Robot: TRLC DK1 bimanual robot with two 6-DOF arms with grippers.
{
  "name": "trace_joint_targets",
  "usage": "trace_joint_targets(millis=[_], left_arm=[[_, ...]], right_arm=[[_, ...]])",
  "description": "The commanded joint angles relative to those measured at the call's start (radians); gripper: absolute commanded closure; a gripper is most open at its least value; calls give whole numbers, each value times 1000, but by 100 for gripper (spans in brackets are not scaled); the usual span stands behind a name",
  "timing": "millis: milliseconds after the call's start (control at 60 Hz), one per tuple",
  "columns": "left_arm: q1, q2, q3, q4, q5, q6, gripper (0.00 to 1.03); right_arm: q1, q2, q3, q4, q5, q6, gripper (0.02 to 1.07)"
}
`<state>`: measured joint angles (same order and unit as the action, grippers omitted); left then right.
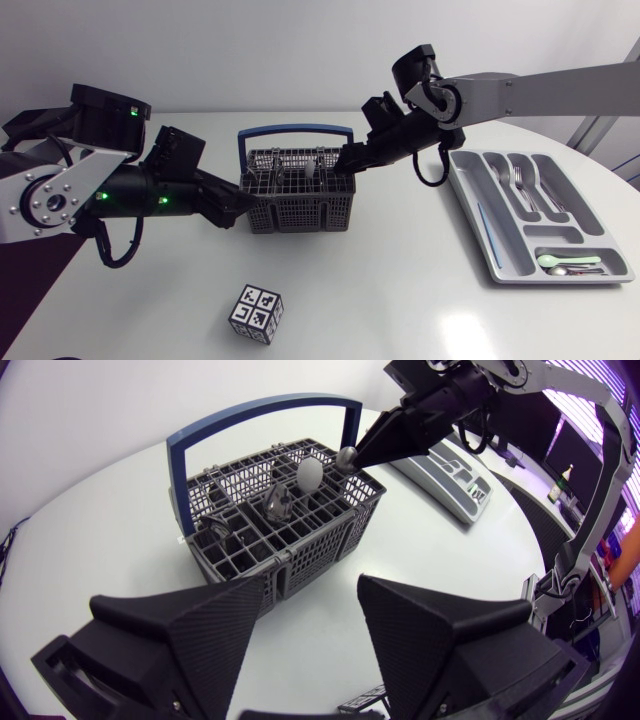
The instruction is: Transfer all utensils from the basket to the drawer tray.
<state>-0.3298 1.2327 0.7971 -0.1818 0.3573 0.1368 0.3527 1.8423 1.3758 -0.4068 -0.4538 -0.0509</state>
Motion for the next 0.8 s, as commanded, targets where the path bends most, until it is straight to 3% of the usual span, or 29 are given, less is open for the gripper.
trace_joint_targets(millis=[0, 283, 417, 783], left_arm=[[8, -13, -30, 10, -3, 23, 38], [6, -15, -33, 12, -3, 24, 38], [5, -18, -35, 12, -3, 24, 38], [3, -18, -38, 10, -4, 24, 38]], right_arm=[[6, 34, 23, 17, -8, 31, 52], [9, 37, 5, 59, -6, 31, 96], [12, 35, -4, 66, -8, 31, 101], [19, -49, -64, 95, -54, 29, 101]])
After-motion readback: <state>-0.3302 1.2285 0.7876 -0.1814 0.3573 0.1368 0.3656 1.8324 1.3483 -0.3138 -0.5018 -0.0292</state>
